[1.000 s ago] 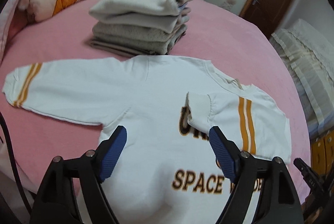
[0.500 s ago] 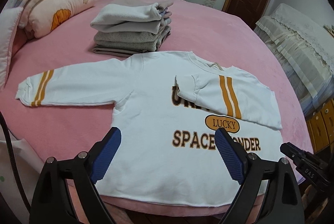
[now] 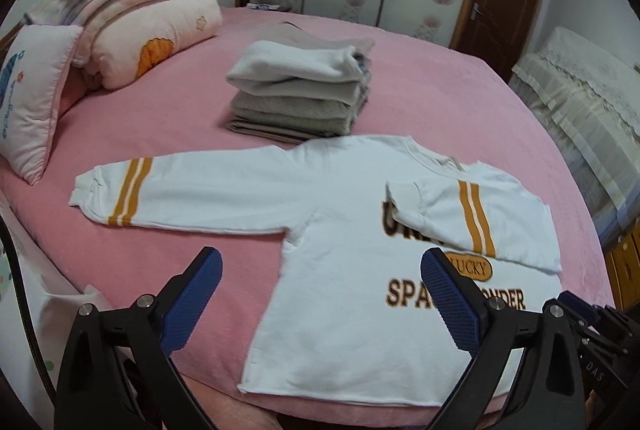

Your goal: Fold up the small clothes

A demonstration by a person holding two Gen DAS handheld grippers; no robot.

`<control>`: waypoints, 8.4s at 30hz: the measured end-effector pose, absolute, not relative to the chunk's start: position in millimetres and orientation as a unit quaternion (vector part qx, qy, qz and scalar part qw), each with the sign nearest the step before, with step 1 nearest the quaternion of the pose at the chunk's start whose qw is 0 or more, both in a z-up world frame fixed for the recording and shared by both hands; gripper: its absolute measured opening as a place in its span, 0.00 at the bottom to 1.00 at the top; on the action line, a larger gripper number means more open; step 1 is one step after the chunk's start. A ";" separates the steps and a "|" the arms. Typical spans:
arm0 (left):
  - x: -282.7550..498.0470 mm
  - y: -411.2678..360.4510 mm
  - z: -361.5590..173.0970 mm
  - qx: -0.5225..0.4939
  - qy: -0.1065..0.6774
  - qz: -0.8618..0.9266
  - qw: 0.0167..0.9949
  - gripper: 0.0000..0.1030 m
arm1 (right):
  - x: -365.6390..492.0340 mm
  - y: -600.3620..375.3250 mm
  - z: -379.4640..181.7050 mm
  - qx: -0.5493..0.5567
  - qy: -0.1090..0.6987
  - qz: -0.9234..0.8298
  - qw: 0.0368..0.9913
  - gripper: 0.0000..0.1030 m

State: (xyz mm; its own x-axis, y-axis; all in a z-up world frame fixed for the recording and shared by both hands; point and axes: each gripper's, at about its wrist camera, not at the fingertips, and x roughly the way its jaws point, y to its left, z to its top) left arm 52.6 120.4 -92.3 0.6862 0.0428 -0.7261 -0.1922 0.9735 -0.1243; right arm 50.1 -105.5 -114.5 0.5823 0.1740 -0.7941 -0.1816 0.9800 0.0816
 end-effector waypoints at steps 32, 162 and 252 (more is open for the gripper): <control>125.0 407.6 -254.8 -0.325 0.488 0.431 0.686 0.97 | 150.7 51.6 -183.3 -0.072 0.495 0.194 0.844 0.31; 153.9 106.6 -254.5 -0.009 0.505 0.059 0.861 0.78 | 194.1 -273.9 -191.7 0.181 0.460 0.011 0.869 0.34; 321.2 235.4 -250.7 -0.081 0.453 0.005 0.888 0.07 | 266.1 -239.9 -238.6 0.064 0.494 0.044 0.866 0.08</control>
